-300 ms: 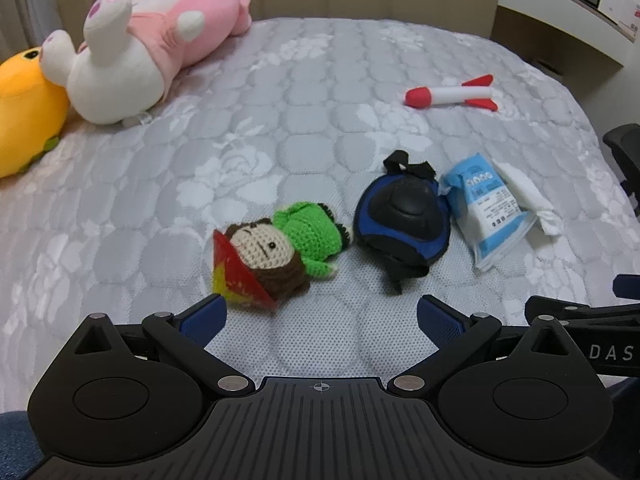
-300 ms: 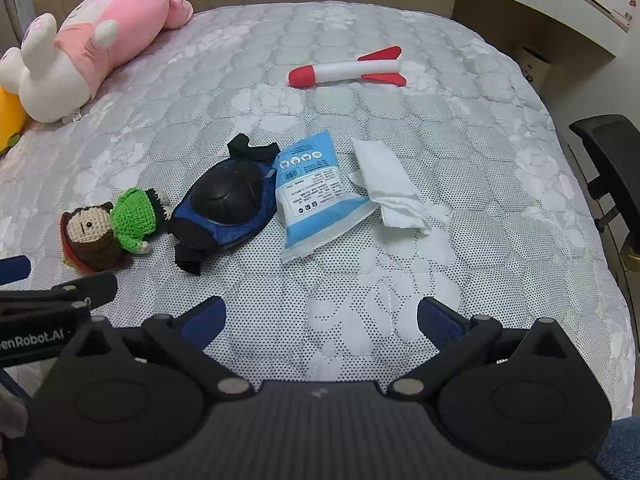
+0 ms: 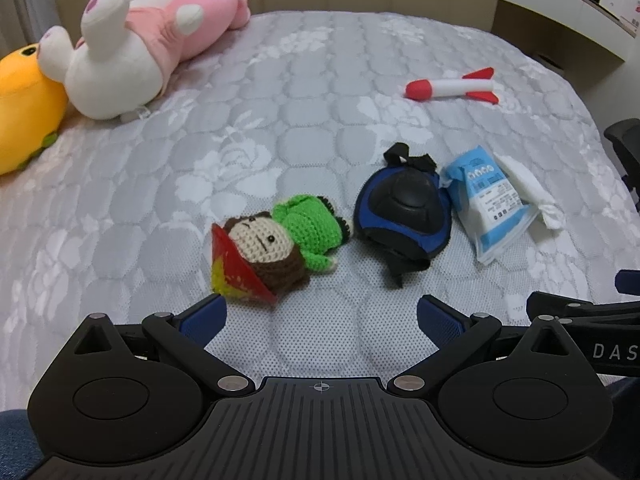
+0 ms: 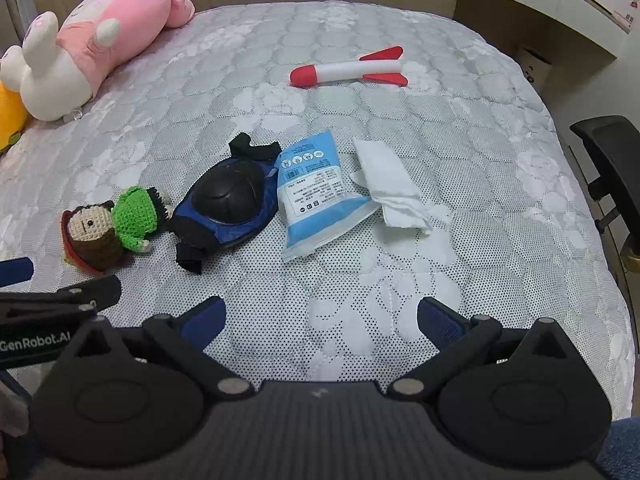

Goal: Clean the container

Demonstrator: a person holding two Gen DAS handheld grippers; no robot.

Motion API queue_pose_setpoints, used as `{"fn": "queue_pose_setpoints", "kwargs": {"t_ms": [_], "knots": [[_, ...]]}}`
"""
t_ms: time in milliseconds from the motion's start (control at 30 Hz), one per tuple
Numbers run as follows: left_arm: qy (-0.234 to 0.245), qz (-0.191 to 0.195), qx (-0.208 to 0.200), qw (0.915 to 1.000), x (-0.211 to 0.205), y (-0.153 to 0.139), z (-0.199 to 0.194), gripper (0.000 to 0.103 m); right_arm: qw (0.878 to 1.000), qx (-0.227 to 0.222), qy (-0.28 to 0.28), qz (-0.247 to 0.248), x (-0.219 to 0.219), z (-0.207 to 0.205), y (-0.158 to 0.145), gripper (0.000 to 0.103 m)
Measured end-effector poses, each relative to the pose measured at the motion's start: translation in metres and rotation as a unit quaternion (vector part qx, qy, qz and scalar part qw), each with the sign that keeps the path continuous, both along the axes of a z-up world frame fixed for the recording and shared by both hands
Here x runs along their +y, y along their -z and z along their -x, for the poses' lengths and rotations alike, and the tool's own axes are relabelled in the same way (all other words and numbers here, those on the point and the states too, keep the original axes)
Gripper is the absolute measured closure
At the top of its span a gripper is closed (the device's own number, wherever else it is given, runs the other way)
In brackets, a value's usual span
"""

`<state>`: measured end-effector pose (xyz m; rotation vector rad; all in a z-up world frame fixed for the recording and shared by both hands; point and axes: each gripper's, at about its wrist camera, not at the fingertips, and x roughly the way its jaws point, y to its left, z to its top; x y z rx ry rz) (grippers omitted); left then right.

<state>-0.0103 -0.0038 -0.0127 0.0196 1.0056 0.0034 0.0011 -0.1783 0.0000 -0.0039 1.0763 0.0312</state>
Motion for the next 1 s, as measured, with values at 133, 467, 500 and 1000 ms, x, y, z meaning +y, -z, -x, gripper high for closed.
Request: {"fn": "queue_pose_setpoints", "kwargs": {"t_ms": [133, 467, 500, 1000], "knots": [[-0.002, -0.001, 0.003, 1.0, -0.0007, -0.0009, 0.0017, 0.0, 1.0, 0.002, 0.0, 0.0, -0.0026, 0.0009, 0.0003, 0.0], [-0.003, -0.003, 0.008, 1.0, -0.0026, -0.0008, 0.0019, 0.0, 1.0, 0.003, 0.001, 0.001, -0.0003, 0.0002, -0.0003, 0.0], [-0.003, -0.003, 0.009, 1.0, -0.0028, -0.0007, 0.002, 0.0, 1.0, 0.004, 0.001, 0.001, -0.0003, -0.0001, 0.0, 0.0], [0.0, -0.002, 0.015, 0.9999, -0.0015, 0.0015, 0.0015, 0.0, 1.0, 0.005, 0.001, 0.001, -0.0004, 0.0009, 0.0012, 0.0]]}}
